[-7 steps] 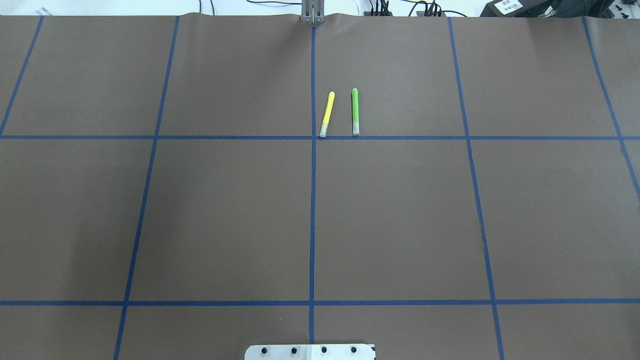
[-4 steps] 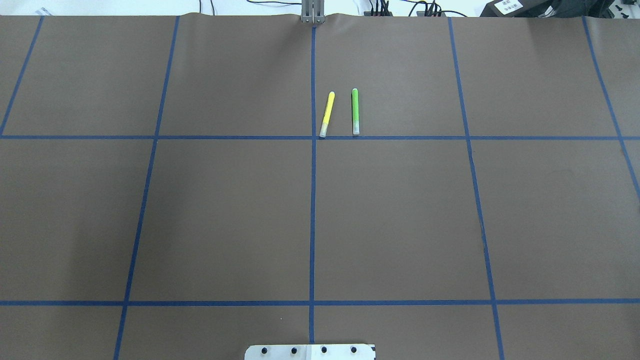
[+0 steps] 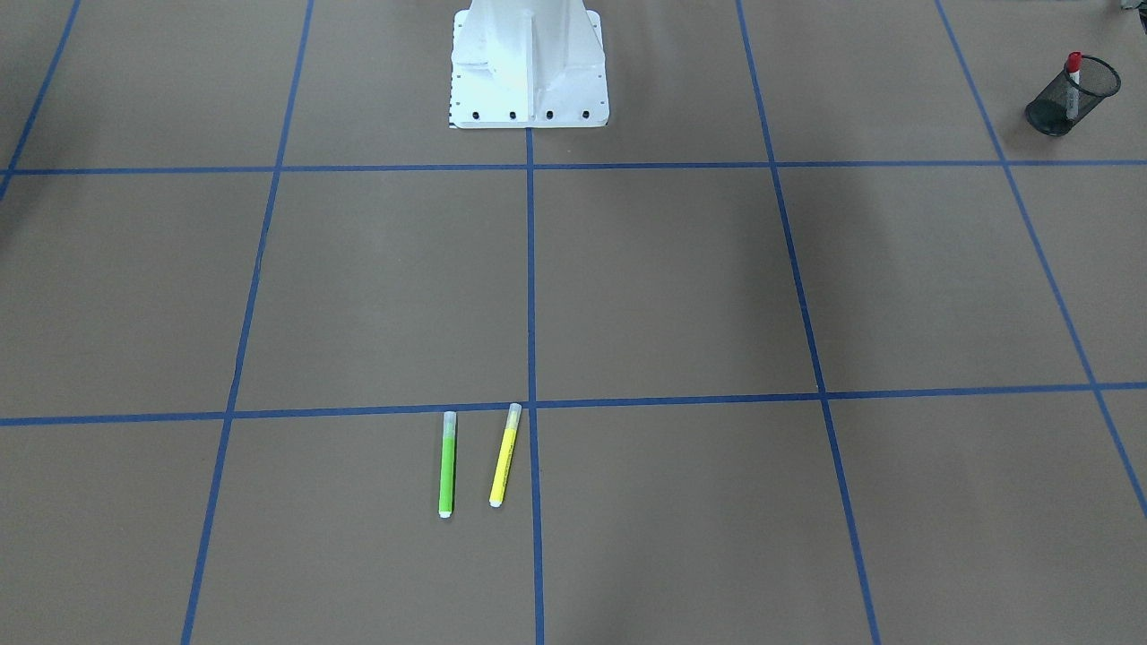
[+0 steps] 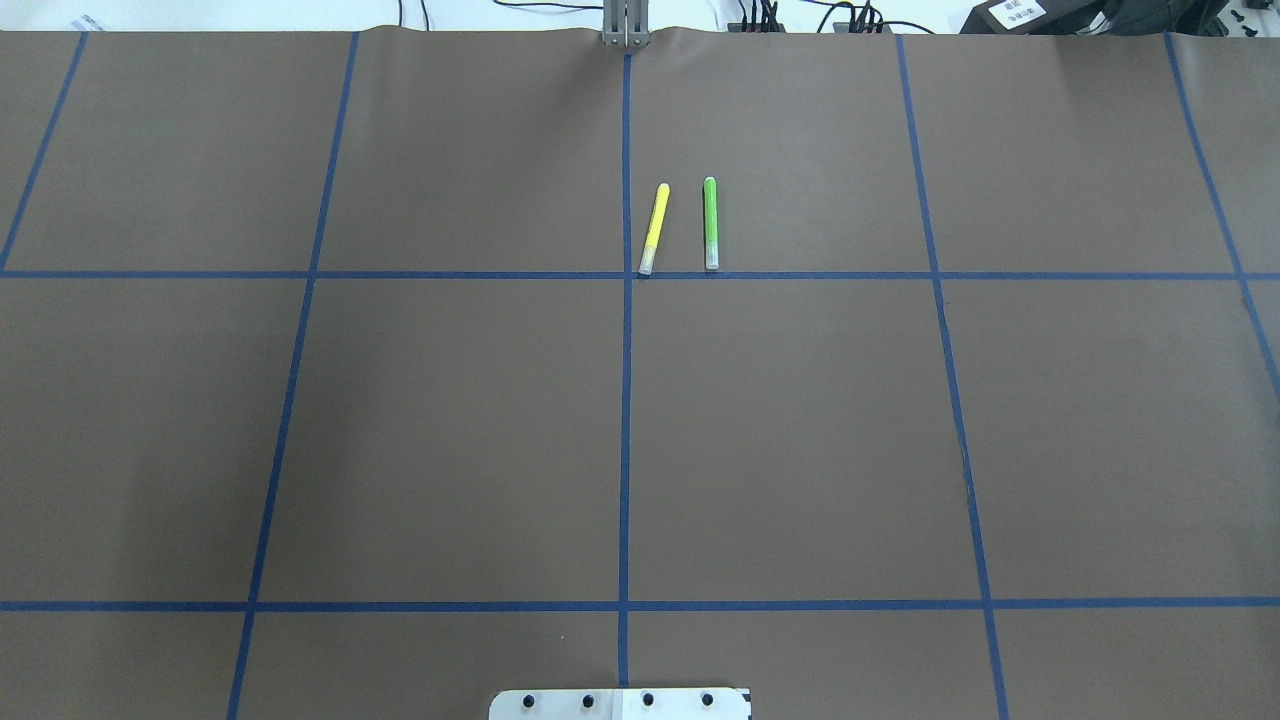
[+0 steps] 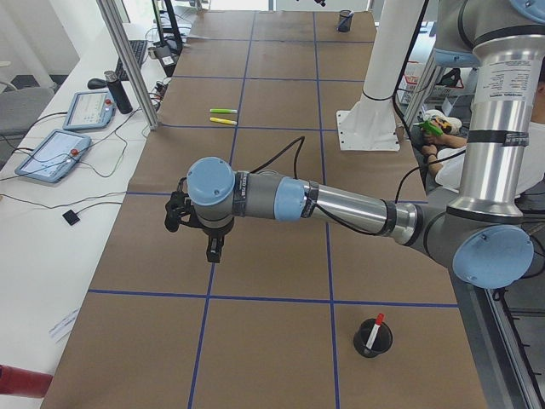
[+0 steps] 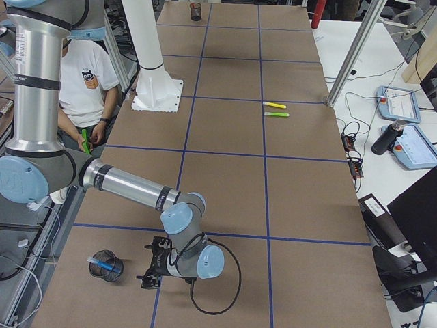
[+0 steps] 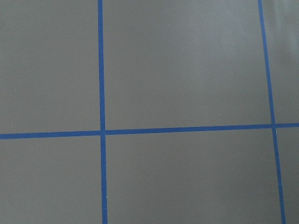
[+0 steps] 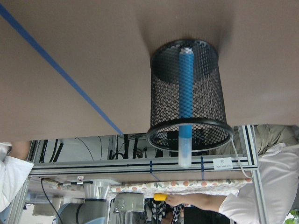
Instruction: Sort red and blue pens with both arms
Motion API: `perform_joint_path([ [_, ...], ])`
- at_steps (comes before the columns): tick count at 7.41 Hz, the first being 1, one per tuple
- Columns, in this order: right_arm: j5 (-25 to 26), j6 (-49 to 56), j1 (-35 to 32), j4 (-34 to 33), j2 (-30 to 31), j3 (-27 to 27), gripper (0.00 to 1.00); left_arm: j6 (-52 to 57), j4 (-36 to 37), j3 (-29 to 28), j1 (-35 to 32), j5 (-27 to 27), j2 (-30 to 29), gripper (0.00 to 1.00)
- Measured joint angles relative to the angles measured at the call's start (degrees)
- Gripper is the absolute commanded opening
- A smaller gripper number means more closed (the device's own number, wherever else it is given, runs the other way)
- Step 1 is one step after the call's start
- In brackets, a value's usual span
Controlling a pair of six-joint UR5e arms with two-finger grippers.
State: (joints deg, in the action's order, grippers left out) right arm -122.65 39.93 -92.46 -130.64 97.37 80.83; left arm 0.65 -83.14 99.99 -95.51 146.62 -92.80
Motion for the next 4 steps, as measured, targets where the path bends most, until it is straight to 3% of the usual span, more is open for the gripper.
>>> perform_joint_path([
  [4,-5.05,-7.03,0.00,23.61,-3.28,1.12,1.00,0.14,-0.03,0.16,-0.02,-0.28,0.84,1.00],
])
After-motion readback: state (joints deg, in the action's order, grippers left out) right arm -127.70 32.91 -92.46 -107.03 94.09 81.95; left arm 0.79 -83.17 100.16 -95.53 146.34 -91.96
